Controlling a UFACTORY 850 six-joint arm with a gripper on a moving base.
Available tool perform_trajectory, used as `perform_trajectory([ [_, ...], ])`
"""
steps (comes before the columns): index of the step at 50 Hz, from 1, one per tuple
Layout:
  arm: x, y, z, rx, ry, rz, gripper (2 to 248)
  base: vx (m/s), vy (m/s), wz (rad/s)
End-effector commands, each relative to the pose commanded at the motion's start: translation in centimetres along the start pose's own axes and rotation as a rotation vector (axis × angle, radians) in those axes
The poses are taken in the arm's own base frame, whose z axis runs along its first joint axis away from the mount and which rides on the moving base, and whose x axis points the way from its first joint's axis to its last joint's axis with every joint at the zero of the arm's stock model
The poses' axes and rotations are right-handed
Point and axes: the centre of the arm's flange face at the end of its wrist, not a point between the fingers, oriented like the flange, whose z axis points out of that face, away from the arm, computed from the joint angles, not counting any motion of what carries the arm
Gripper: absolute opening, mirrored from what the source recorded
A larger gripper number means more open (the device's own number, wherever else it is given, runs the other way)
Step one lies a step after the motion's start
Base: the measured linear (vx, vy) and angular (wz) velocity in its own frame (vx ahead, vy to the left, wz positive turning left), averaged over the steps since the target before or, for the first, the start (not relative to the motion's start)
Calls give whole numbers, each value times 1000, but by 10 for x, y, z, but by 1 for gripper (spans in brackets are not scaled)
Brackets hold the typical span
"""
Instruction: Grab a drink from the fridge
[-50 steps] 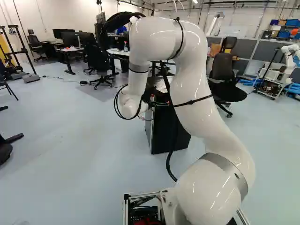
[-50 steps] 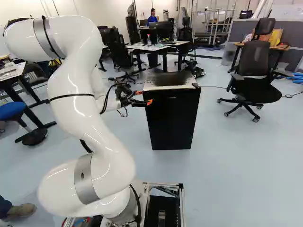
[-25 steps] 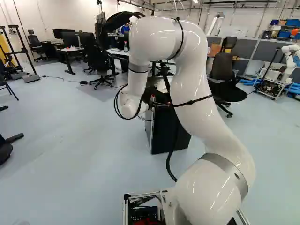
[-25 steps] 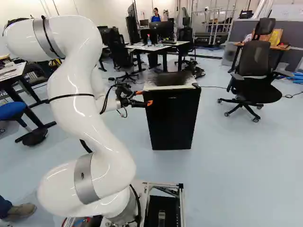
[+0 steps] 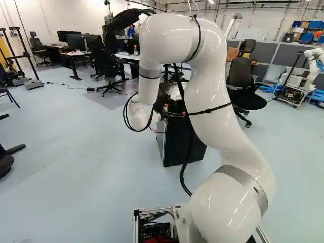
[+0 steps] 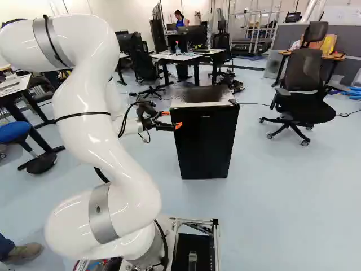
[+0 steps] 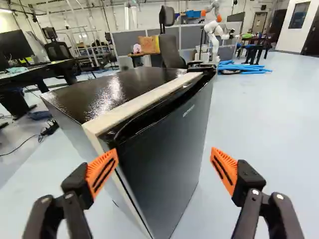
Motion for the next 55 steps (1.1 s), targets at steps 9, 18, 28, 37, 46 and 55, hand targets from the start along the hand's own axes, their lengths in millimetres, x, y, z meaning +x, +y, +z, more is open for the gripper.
perform_trajectory([
  [9, -2, 5, -13, 21, -5, -17, 247, 0, 0, 0],
  [18, -5, 2, -23, 44, -7, -24, 247, 0, 0, 0],
  [28, -8, -5, -34, 70, -8, -27, 247, 0, 0, 0],
  [37, -10, -13, -38, 83, -7, -22, 247, 0, 0, 0],
  [46, -10, -22, -34, 82, -4, -10, 247, 0, 0, 0],
  [55, -10, -32, -27, 75, 0, 6, 247, 0, 0, 0],
])
